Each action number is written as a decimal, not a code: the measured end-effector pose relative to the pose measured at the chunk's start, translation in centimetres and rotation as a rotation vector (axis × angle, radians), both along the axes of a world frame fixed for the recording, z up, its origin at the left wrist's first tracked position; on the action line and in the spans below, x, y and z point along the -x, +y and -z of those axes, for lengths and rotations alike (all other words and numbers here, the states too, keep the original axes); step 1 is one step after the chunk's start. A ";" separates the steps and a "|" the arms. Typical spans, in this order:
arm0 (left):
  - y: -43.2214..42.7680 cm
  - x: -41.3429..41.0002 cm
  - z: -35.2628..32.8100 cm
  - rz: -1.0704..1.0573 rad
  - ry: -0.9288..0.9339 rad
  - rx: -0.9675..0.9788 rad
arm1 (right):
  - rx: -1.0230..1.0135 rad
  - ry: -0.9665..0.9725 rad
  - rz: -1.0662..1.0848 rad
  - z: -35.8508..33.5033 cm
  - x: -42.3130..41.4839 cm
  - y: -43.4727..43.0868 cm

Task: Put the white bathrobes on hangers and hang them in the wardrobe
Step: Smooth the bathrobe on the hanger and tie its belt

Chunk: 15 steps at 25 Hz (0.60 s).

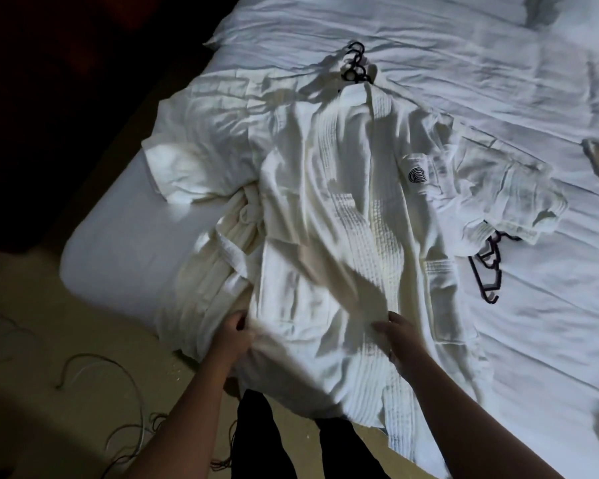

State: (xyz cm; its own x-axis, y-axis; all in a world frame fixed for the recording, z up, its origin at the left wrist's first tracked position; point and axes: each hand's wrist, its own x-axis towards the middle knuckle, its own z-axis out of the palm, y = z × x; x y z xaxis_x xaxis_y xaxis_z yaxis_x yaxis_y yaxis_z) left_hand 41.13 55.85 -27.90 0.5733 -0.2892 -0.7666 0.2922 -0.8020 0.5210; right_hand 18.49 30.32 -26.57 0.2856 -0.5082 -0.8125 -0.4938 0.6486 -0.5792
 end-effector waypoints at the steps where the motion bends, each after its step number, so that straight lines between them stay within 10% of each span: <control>1: -0.6 -0.5 -0.2 -0.076 0.040 0.063 | -0.002 -0.020 -0.015 0.0 -0.8 -0.5; 6: -2.4 -2.6 -0.1 -0.051 -0.190 -0.143 | 0.321 0.174 0.060 1.1 -1.0 -2.2; 15: -4.7 -4.0 -1.0 -0.242 -0.271 0.087 | 0.081 0.145 -0.110 4.0 -1.0 -1.1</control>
State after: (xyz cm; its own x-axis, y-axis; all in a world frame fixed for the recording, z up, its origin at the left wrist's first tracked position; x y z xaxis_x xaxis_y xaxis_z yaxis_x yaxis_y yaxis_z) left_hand 45.13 51.16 -26.93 0.8121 -0.1777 -0.5557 0.3098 -0.6758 0.6689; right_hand 19.48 29.18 -30.62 0.2263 -0.5454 -0.8070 -0.6414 0.5401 -0.5449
